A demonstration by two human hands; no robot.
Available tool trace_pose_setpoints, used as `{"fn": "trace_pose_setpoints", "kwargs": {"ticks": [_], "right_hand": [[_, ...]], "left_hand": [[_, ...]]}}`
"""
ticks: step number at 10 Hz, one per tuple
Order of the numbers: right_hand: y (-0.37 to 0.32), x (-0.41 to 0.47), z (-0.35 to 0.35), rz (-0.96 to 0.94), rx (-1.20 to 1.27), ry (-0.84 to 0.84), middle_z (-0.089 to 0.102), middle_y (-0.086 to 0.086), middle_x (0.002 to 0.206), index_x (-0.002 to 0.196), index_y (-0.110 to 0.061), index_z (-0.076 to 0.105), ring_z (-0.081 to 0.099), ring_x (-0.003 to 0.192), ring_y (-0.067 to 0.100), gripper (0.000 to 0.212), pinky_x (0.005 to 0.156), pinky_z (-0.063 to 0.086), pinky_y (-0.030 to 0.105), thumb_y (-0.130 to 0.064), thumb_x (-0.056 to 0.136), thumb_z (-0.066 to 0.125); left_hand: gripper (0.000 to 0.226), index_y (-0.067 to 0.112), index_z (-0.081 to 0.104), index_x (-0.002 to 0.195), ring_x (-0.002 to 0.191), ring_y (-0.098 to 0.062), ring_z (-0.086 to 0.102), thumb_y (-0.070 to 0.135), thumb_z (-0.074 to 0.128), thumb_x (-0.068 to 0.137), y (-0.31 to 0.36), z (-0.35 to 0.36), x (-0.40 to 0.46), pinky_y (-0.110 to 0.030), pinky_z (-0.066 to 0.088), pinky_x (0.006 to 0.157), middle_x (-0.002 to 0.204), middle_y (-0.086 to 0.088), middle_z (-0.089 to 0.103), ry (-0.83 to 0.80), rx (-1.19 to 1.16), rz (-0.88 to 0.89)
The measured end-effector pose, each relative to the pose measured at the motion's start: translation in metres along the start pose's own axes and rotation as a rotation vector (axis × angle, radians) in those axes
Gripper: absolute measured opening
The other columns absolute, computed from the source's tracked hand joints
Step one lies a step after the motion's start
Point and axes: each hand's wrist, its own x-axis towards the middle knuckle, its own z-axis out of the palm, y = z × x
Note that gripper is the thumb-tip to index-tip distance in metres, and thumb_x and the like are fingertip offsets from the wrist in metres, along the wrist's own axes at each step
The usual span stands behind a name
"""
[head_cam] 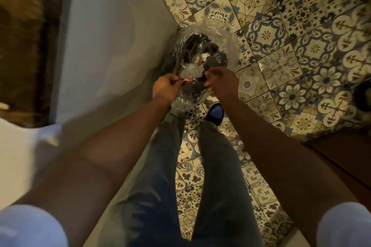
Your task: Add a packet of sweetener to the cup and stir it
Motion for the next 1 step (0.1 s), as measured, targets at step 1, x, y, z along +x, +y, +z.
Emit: {"fn": "trace_pose_setpoints", "kwargs": {"ticks": [1], "right_hand": [[-0.0235, -0.0305, -0.0164, -0.139, -0.062, 0.066, 0.078, 0.0, 0.092, 0.108, -0.017, 0.074, 0.07, 0.076, 0.012, 0.024, 0.075, 0.058, 0.03, -0.034, 0.094, 0.066]], "left_hand": [[0.022, 0.024, 0.071, 0.108, 0.098, -0.02, 0.067, 0.035, 0.06, 0.093, 0.0105, -0.0169, -0.0235, -0.035, 0.055, 0.087, 0.112, -0.002, 0.069, 0.012, 0.01, 0.073]]}}
